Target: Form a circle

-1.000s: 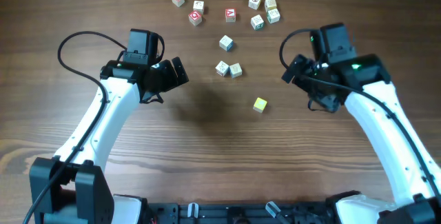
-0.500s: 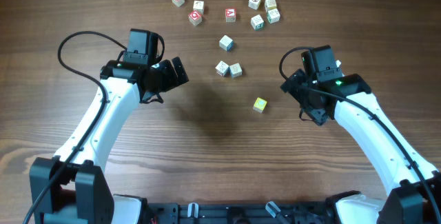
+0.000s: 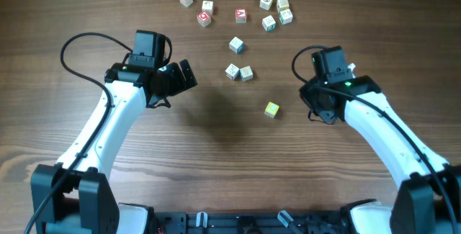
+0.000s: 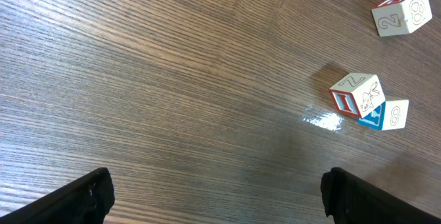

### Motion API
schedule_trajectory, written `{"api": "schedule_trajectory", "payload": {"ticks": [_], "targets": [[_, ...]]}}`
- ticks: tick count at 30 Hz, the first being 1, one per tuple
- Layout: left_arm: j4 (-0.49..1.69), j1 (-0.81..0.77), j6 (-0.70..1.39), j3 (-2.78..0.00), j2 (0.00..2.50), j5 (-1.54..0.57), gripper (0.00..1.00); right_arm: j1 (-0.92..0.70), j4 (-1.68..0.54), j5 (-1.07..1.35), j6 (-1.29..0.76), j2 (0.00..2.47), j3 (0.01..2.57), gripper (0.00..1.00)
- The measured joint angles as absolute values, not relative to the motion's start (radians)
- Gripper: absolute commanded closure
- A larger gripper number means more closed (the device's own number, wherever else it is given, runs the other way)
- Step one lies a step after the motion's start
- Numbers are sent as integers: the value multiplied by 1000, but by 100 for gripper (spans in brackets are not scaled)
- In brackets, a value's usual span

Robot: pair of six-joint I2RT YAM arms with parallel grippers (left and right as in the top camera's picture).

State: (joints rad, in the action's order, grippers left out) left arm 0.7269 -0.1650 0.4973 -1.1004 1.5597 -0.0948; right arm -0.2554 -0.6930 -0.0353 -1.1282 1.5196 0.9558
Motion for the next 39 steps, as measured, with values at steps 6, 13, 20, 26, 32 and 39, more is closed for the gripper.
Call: {"api": "schedule_trajectory", "payload": {"ticks": [6, 13, 20, 26, 32, 39], "targets": [[727, -165, 497, -1100, 1560, -94, 0, -262, -649, -28, -1156, 1596, 956, 96], [727, -165, 497, -1100, 1560, -94, 0, -304, -587, -23, -1151, 1609, 954, 96], [727, -165, 497, -1100, 1560, -94, 0, -337, -491, -23, -1163, 1643, 953, 96], [727, -165, 497, -1100, 1560, -94, 0, -361, -436, -20, -1163, 1708, 952, 96], [727, -165, 497, -1100, 1560, -94, 0, -364, -436, -20, -1163, 1719, 952, 95], [727, -165, 497, -1100, 1560, -94, 0, -450, -432, 4, -1174, 1756, 952, 95]]}}
